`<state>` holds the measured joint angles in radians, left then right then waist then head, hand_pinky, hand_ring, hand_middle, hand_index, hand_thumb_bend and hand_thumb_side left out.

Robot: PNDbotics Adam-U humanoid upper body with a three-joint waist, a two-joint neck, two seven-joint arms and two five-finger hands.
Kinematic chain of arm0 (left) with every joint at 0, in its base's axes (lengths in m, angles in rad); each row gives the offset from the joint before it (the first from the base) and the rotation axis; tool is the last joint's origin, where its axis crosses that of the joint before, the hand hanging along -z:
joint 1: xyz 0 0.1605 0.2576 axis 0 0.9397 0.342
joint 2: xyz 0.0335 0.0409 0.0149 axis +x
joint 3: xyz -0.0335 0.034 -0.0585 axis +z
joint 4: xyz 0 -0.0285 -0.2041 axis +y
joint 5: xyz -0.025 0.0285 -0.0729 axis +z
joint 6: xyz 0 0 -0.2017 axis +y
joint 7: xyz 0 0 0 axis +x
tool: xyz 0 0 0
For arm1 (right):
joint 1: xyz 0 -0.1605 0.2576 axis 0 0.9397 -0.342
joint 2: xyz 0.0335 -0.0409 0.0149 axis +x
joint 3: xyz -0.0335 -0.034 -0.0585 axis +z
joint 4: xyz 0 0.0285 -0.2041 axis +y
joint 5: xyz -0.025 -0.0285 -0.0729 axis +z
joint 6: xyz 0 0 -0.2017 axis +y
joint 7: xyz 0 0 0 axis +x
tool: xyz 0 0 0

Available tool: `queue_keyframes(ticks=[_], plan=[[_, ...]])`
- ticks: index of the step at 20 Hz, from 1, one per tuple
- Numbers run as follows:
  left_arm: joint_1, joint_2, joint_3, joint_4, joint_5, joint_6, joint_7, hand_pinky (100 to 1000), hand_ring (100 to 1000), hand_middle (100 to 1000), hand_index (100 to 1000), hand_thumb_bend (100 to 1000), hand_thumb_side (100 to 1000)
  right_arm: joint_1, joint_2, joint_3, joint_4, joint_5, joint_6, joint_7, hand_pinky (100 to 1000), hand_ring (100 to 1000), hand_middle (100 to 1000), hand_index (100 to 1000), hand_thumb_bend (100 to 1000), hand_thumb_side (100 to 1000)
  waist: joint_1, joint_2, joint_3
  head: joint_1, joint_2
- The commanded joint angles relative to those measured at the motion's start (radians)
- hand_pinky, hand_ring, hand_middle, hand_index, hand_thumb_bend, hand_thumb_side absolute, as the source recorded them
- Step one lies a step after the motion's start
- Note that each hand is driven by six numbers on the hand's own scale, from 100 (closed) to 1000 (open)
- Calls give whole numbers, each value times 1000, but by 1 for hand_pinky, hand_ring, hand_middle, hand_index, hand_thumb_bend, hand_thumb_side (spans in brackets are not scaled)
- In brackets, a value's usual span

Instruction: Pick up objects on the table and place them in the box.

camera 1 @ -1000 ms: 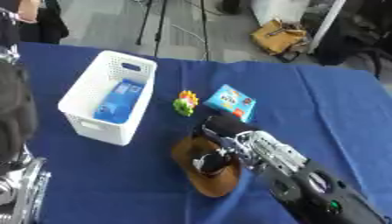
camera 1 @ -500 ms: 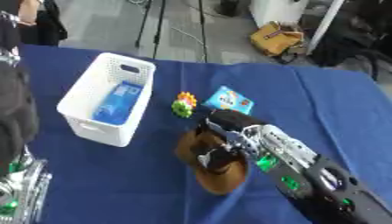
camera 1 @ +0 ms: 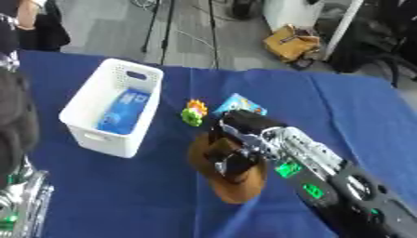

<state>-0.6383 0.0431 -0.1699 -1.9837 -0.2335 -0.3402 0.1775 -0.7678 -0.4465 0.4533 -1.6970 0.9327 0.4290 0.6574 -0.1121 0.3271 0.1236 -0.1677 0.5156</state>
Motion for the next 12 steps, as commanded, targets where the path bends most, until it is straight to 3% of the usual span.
queue_keyframes(ticks=[1,7,8,9,12], plan=[[-5,-7,-2,-16,-2,-3,0,995,855,786,767,100,1000,-26,-47,-28,-63,-21,13,17,252,581,554,662,219,164,6,-28,-3,-3,-1],[-2,-8,-3,-16,-1,-5,0,996,855,786,767,100,1000,-40,-70,-44,-115,-40,35,39,237,574,544,647,196,156,4,-31,-1,-7,0],[-2,-8,-3,-16,-1,-5,0,997,855,786,767,100,1000,-40,-71,-44,-119,-41,37,41,232,572,542,642,218,228,4,-31,-1,-7,0],[1,-8,-4,-16,0,-5,0,997,855,786,767,100,1000,-44,-74,-43,-127,-41,39,44,224,569,538,641,176,154,1,-31,-1,-8,0],[4,-8,-5,-16,2,-6,-1,997,855,785,767,100,1000,-52,-81,-43,-152,-42,50,55,226,570,537,642,171,159,-1,-31,0,-8,-2]])
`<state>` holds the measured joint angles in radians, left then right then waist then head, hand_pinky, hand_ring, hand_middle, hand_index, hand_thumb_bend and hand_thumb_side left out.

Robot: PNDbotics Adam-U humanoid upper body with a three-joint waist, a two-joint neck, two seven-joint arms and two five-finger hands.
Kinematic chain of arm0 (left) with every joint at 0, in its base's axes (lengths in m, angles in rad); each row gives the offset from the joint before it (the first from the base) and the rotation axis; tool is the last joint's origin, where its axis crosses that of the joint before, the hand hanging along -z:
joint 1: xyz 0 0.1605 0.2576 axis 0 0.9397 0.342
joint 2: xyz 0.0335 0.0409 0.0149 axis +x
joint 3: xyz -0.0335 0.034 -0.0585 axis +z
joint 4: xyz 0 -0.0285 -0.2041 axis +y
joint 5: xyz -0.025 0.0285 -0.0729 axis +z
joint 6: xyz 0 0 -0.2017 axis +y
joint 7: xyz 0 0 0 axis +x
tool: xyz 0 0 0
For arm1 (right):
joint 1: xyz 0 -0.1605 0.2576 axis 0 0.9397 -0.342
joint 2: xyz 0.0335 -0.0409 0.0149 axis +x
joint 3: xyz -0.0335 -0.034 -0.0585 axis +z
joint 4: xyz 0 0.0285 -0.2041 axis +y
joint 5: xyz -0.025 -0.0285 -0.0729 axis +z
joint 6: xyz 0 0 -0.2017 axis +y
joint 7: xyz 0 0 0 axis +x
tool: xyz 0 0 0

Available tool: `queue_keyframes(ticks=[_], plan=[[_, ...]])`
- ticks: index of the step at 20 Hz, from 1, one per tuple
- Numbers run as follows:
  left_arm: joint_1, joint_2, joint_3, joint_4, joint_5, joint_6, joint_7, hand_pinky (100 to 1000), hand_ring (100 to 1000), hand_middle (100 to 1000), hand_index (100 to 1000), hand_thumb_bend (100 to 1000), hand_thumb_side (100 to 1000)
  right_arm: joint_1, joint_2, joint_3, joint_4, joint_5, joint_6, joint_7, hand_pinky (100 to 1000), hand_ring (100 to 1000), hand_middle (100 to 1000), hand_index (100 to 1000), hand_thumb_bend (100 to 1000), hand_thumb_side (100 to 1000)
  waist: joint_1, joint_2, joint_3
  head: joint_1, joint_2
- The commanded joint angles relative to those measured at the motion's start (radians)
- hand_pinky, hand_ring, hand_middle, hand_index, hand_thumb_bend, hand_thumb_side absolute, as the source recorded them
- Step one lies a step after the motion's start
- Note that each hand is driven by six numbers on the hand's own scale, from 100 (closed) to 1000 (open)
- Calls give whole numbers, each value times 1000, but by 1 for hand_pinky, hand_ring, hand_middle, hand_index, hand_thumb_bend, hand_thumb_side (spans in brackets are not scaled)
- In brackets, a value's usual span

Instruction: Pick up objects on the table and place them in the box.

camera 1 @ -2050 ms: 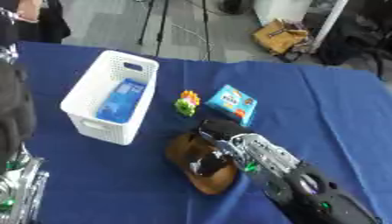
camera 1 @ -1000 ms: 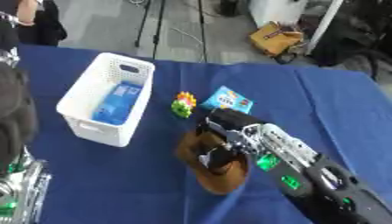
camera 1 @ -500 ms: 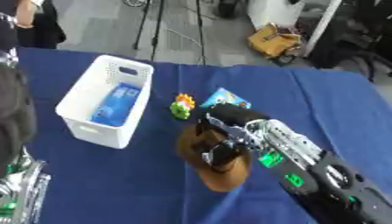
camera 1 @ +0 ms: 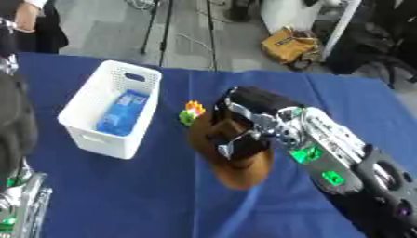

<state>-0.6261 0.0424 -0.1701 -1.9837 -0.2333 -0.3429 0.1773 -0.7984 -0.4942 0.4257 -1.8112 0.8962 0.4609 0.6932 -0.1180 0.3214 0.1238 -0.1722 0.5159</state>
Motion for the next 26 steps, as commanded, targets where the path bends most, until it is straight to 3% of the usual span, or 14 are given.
queue_keyframes(ticks=[1,16,26], plan=[[-8,-7,-5,-16,3,-4,-1,998,855,785,767,100,1000,-25,-36,-16,-45,-8,22,23,227,570,537,641,168,162,4,-26,1,-4,-3],[-22,-18,-17,-16,10,-12,-16,999,854,784,767,100,1000,-105,-94,-51,-79,-23,59,26,219,562,528,623,148,176,-15,-19,61,-51,-30],[-55,-21,-31,-16,27,-15,-33,1000,852,783,767,100,1000,-165,-135,-82,-27,-8,82,-20,222,558,522,612,144,190,-32,14,135,-149,-86]])
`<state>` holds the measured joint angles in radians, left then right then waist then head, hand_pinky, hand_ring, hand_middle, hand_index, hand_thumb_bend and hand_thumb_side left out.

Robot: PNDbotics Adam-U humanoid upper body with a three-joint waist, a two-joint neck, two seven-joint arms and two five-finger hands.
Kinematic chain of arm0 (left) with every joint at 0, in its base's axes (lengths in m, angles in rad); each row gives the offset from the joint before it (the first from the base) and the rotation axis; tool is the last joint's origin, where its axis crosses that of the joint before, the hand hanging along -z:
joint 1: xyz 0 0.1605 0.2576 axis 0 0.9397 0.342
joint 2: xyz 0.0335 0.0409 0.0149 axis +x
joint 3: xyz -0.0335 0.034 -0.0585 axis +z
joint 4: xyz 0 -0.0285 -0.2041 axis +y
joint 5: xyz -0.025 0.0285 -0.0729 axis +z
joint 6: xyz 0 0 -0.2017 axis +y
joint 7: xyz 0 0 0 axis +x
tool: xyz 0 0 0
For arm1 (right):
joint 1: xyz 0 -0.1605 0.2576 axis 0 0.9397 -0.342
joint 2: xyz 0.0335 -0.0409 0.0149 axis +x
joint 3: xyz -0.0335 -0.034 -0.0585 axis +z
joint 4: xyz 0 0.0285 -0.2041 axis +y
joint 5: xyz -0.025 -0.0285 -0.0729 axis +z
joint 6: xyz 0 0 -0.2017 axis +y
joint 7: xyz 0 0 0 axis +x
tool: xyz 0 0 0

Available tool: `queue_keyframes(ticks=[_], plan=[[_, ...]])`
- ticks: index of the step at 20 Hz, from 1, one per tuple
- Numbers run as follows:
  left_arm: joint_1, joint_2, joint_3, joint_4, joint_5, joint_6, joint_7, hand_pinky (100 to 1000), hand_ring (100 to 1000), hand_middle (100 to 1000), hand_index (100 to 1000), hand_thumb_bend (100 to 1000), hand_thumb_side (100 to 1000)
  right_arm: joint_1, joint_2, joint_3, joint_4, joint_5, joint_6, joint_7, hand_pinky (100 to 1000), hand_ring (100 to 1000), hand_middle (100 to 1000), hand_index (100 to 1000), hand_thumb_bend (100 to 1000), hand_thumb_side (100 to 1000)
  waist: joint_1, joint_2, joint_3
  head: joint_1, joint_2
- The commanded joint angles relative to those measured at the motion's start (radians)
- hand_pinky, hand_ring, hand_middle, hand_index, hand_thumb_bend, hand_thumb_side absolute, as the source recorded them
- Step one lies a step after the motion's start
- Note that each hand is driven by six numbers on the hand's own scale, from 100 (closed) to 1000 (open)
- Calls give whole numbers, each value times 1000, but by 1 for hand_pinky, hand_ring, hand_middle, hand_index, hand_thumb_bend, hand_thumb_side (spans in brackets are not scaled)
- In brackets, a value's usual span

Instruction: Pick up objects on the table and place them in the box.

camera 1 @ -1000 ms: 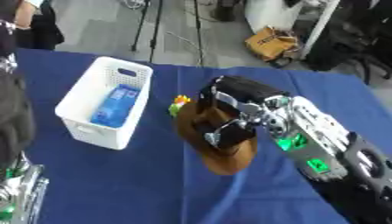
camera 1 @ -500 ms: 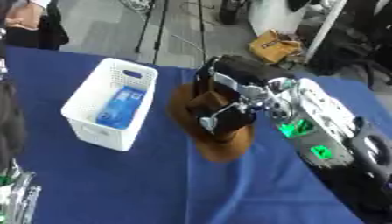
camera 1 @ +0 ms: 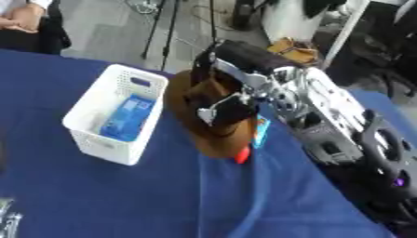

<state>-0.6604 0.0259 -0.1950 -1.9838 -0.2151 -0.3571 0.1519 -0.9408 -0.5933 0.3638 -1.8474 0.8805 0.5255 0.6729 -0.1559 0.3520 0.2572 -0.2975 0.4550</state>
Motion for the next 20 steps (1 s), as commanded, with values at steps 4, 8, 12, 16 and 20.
queue_keyframes(ticks=[4,8,12,16,20], plan=[[-30,-2,-6,-16,12,0,-10,1000,852,782,767,100,1000,-38,-50,-28,30,13,20,-15,225,558,522,610,137,193,0,-5,28,-63,-50],[-42,-1,-9,-16,18,0,-14,1000,850,780,767,100,1000,-56,-66,-38,43,13,23,-29,224,554,519,608,127,197,-7,7,56,-111,-79],[-56,1,-11,-16,22,1,-18,1000,850,779,766,100,1000,-72,-80,-46,61,15,28,-43,227,555,519,607,122,202,-14,20,82,-167,-102],[-73,7,-13,-16,25,3,-21,1000,849,778,766,100,1000,-94,-84,-56,85,10,35,-67,222,545,513,605,129,204,-27,37,112,-205,-112],[-86,8,-16,-16,28,5,-25,1000,847,776,766,100,1000,-111,-88,-62,108,-7,32,-119,215,532,508,600,122,203,-36,48,139,-230,-103]])
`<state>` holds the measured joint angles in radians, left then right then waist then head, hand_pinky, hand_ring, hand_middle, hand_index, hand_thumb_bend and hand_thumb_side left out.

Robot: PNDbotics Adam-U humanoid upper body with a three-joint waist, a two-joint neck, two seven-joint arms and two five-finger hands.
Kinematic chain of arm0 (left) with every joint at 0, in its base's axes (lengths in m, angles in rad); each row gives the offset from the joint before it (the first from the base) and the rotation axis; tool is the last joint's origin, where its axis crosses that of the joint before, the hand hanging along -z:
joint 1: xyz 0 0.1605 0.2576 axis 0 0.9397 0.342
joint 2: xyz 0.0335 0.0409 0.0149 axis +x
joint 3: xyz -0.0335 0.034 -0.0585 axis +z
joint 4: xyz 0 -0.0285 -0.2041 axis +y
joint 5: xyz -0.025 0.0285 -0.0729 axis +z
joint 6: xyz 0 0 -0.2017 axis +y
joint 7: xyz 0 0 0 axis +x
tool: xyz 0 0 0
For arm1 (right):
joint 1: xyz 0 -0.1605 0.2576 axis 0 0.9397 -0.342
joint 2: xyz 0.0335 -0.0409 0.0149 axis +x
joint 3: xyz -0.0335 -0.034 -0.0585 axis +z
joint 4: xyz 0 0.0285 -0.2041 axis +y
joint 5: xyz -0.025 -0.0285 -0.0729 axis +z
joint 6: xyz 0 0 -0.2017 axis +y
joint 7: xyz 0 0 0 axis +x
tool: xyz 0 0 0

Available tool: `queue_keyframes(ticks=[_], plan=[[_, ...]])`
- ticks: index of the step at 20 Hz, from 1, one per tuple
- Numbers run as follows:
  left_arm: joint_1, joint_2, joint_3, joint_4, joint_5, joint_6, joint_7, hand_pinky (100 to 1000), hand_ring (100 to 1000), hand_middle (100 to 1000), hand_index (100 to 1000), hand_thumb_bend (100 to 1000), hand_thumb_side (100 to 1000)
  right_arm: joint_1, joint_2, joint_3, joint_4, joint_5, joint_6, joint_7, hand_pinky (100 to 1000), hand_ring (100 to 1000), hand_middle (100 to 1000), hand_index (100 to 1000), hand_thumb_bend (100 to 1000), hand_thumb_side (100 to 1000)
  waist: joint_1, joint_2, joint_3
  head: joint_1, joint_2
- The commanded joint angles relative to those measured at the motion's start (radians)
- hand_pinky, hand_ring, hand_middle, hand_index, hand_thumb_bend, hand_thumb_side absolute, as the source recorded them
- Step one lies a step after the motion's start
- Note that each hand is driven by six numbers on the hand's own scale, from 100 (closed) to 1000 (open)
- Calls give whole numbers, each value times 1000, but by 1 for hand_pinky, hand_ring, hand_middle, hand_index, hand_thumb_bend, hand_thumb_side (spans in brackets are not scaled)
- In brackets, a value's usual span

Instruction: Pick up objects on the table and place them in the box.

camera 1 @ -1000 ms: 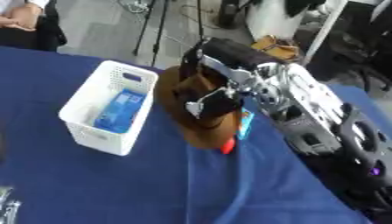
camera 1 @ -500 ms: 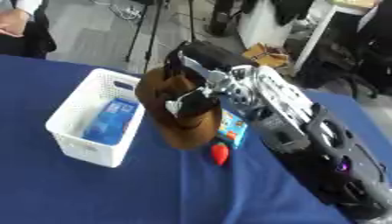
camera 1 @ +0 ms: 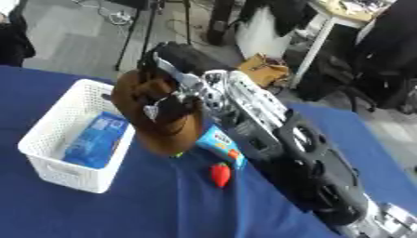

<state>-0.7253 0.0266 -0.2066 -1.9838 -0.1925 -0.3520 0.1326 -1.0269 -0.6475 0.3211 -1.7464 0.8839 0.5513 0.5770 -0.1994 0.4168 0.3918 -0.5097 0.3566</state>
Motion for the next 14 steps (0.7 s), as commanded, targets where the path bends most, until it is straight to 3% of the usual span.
queue_keyframes(ticks=[1,5,9,14], plan=[[-24,6,-5,-16,7,-1,-6,1000,847,776,766,100,1000,-28,-36,-21,13,-17,4,-39,215,532,508,600,122,203,6,-14,11,-24,-3],[-36,-1,-7,-16,8,-1,-11,1000,846,775,767,100,1000,-37,-46,-24,42,-38,-7,-92,213,527,507,598,126,200,3,-9,35,-49,9],[-58,-11,-9,-16,4,-1,-17,1000,839,774,767,100,1000,-54,-67,-40,72,-69,-19,-141,234,515,501,600,100,178,-9,-6,96,-129,36],[-77,3,-1,-16,-1,9,-11,1000,837,774,767,100,1000,-65,-86,-56,102,-107,-31,-199,252,507,495,600,100,167,-17,2,141,-184,34]])
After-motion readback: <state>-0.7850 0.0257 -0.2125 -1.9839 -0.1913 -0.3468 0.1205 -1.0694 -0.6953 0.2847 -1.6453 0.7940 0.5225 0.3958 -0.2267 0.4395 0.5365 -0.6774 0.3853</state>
